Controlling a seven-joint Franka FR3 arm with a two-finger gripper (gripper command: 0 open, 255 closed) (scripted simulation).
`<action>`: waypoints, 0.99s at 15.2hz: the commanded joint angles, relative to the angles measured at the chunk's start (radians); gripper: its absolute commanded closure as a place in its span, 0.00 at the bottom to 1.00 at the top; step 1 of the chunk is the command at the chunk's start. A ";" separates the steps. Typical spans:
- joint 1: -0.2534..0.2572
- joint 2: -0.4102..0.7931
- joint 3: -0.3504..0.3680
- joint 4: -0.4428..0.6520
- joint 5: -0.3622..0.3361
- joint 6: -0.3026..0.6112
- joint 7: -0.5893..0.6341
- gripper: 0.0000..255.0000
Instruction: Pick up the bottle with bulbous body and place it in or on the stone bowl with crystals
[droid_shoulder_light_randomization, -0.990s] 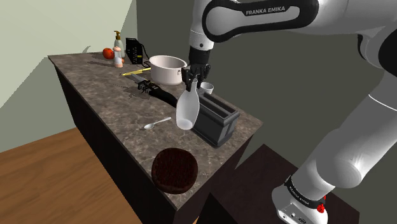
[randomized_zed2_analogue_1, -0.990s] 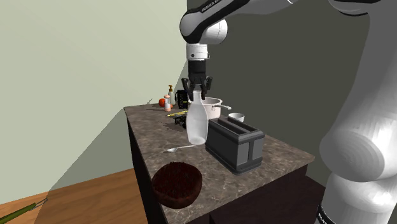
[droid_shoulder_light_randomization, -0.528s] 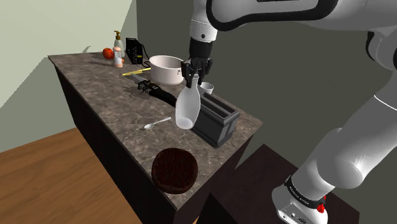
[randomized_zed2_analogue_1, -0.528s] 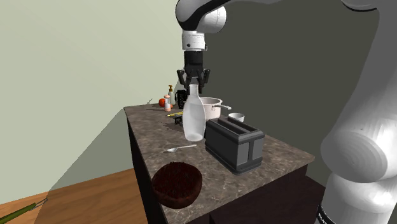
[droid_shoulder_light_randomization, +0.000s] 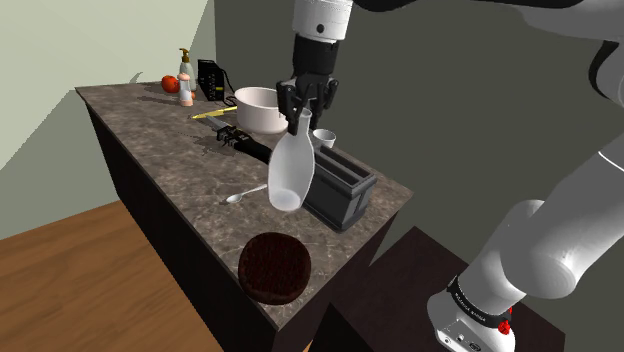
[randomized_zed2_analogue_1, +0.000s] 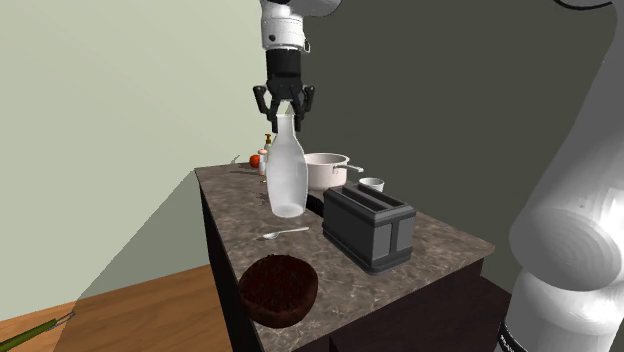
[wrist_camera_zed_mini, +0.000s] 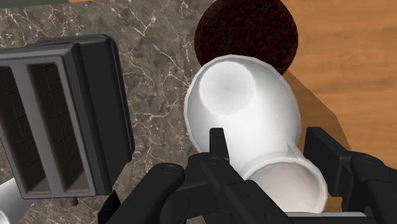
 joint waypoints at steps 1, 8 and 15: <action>0.015 -0.015 0.018 0.020 0.007 -0.033 0.033 1.00; 0.044 -0.030 0.055 0.007 0.019 -0.034 0.097 1.00; 0.046 -0.043 0.055 -0.099 0.025 0.061 0.094 1.00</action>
